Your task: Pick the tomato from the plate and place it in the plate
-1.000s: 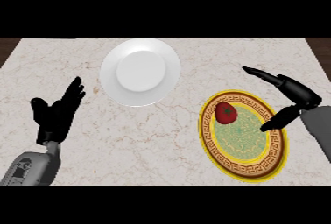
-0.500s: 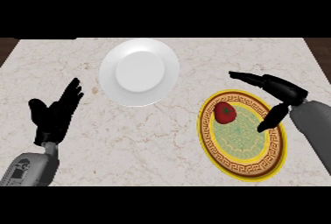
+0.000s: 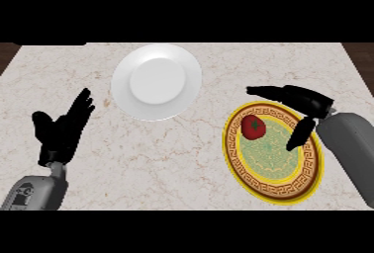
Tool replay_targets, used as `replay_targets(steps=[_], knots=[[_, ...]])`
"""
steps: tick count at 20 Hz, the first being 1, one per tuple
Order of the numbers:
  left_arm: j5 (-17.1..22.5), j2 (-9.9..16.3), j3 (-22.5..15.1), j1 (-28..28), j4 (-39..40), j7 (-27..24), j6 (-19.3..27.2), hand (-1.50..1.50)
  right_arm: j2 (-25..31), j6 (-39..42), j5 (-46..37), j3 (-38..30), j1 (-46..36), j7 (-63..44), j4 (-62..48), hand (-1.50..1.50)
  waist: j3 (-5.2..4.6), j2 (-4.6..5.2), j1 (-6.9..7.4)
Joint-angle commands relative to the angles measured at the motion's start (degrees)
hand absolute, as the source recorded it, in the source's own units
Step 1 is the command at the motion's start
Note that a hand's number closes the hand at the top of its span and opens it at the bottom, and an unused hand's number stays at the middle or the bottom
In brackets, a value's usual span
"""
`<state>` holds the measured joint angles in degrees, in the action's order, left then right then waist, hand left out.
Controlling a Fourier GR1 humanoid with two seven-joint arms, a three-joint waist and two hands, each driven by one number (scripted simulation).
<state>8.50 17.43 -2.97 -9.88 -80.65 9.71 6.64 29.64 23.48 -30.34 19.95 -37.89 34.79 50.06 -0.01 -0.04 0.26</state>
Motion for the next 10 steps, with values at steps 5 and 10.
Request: replay_targets(steps=[5, 10], knots=[[-0.9, -1.0, 1.6, 3.2, -3.4, -0.1, -1.9, 0.00, -5.4, -1.2, -7.4, -2.2, -3.6, -1.1, -6.5, -1.50, 0.02, 0.10, 0.44], [-0.7, -0.2, 3.2, 3.3, -3.3, 0.1, -4.9, 0.00, -5.6, -1.9, -10.8, -3.0, -0.1, -1.3, -3.4, -1.50, 0.02, 0.04, 0.29]])
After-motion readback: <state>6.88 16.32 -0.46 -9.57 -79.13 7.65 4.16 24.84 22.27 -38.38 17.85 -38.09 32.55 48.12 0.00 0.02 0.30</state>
